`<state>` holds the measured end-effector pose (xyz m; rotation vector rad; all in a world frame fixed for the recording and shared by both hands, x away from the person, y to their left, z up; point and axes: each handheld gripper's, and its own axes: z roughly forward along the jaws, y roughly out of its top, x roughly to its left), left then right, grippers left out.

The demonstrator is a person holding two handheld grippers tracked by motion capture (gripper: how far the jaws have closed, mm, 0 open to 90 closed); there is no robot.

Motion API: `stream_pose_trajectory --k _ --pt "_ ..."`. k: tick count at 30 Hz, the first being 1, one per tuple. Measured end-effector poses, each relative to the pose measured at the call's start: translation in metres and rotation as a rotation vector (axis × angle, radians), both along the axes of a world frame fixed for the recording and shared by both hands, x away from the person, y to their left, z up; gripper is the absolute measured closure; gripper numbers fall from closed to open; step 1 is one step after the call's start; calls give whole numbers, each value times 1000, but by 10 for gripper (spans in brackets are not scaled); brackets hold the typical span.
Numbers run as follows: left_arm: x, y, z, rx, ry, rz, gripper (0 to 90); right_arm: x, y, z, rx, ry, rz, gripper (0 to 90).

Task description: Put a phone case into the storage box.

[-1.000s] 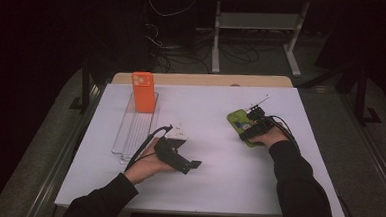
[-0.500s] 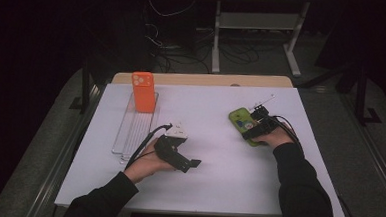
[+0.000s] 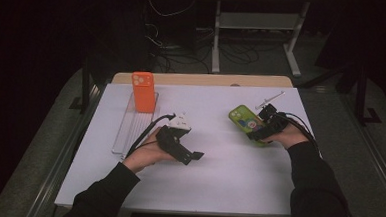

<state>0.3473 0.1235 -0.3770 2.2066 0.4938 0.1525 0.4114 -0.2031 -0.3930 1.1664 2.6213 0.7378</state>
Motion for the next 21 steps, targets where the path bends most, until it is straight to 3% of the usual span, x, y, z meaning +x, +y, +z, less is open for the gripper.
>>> stream_pose_trajectory --k 3,6,10,13,17,21 --pt "5 1 7 2 -29 -13 0 -6 3 2 0 -2 70 153" --pt "8 4 13 -16 -31 -21 0 -13 10 6 35 1 156 153" --pt "12 9 20 -43 -41 -62 0 -23 25 11 14 -18 276 152" --pt "12 7 22 -19 -66 -98 0 -30 39 13 9 -27 347 152" --pt "9 6 23 -33 -64 -138 0 -39 55 13 -11 -20 433 152" --pt "7 3 21 0 -74 -181 0 -49 68 15 -29 -12 511 152"
